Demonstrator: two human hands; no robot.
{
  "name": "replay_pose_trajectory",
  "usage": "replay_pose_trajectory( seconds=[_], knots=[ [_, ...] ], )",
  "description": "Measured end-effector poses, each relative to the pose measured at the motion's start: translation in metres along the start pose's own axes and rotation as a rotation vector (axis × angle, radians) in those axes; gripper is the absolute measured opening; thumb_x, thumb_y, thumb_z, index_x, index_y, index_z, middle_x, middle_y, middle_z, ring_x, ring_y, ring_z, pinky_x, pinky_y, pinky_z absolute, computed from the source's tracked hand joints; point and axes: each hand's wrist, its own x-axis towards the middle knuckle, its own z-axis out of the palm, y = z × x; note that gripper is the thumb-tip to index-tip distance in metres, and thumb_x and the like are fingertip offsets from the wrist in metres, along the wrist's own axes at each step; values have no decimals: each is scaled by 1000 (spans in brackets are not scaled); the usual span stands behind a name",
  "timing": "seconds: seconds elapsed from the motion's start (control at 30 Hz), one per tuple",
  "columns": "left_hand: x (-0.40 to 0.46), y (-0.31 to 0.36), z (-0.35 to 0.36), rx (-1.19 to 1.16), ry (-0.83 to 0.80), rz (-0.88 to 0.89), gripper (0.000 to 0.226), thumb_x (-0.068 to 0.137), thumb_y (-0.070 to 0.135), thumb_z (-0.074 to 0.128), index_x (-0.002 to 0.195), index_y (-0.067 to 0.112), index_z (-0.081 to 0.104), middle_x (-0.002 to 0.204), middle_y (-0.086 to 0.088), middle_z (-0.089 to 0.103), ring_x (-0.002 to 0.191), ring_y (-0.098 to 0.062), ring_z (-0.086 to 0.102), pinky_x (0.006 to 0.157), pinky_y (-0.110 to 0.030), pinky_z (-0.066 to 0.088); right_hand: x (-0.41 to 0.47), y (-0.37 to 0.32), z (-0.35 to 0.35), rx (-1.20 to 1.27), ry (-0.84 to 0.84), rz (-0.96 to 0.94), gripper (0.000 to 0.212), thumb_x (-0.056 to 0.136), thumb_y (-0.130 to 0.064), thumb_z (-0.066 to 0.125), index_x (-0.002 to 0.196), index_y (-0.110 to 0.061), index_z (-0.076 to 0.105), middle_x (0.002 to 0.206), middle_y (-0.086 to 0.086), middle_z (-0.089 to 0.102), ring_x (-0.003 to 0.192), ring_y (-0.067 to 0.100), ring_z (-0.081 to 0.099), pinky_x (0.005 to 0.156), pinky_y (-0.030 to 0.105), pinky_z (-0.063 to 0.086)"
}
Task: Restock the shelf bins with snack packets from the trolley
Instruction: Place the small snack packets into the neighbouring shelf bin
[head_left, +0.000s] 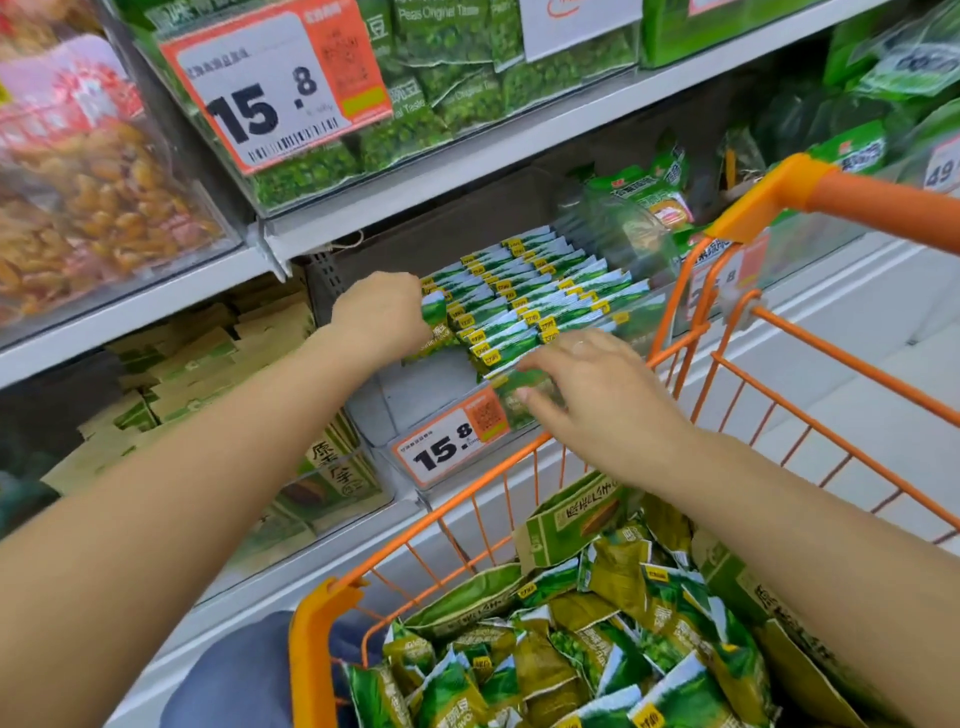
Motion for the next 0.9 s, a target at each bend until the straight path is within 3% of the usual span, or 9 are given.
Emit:
replay_pose_trajectory(
  seconds=[0.03, 0.1, 0.17, 0.27, 0.33, 0.4, 0.47, 0.67, 0.9],
  knots=[
    [7, 0, 0, 27, -46, -20, 4, 78, 4, 53, 81, 4, 56, 77, -13, 55, 73, -30, 54, 61, -32, 40, 10, 0, 2, -53, -37, -28, 42, 98, -44, 41, 131, -21, 53, 132, 2, 53, 132, 21, 36, 113, 35, 16],
    [24, -2, 2, 57, -113, -62, 15, 81, 1, 52, 67, 4, 47, 69, -11, 48, 67, -27, 51, 60, -31, 41, 29, 3, 6, -138, -95, -42, 48, 100, -47, 35, 136, -20, 49, 143, 3, 46, 142, 20, 24, 117, 40, 3],
    [41, -8, 9, 50, -151, -119, 17, 85, 2, 52, 68, 2, 48, 74, -12, 51, 69, -27, 52, 61, -30, 42, 44, 10, 10, -196, -130, -12, 51, 100, -50, 29, 135, -19, 50, 142, 6, 48, 142, 22, 25, 117, 43, -1],
    [63, -22, 26, -4, -167, -207, 12, 91, 11, 55, 97, 2, 60, 102, -17, 62, 92, -31, 63, 67, -30, 44, 51, 20, 16, -207, -155, 54, 57, 100, -52, 21, 117, -17, 62, 106, 9, 66, 117, 26, 52, 117, 44, 11],
    [77, -29, 39, -11, -171, -260, 24, 92, 14, 55, 111, 1, 60, 117, -19, 62, 105, -32, 62, 73, -31, 46, 51, 22, 20, -204, -118, 52, 56, 101, -51, 21, 108, -17, 65, 89, 7, 65, 100, 25, 58, 114, 41, 18],
    [89, -32, 50, -31, -159, -296, 23, 92, 13, 52, 111, 1, 60, 120, -19, 61, 107, -33, 61, 78, -33, 49, 53, 23, 23, -220, -101, 36, 55, 102, -49, 21, 102, -17, 67, 77, 3, 55, 92, 24, 57, 112, 39, 20],
    [100, -33, 58, -50, -129, -323, 20, 92, 13, 52, 108, 3, 60, 120, -19, 60, 108, -33, 59, 81, -36, 49, 54, 24, 25, -219, -84, 34, 55, 101, -48, 22, 95, -18, 68, 72, 1, 48, 84, 23, 54, 110, 38, 23],
    [121, -31, 78, -45, -25, -315, 27, 92, 9, 51, 115, -1, 62, 124, -22, 58, 116, -38, 56, 89, -42, 48, 52, 23, 25, -196, -34, 25, 55, 100, -47, 21, 88, -21, 68, 70, 0, 56, 81, 22, 56, 108, 37, 27],
    [124, -32, 88, -28, 179, -312, 23, 92, 8, 60, 114, 0, 59, 117, -20, 62, 109, -36, 60, 81, -41, 50, 51, 23, 26, -158, -8, 32, 50, 101, -44, 28, 82, -16, 65, 66, 0, 45, 76, 24, 50, 105, 39, 29]
  ],
)
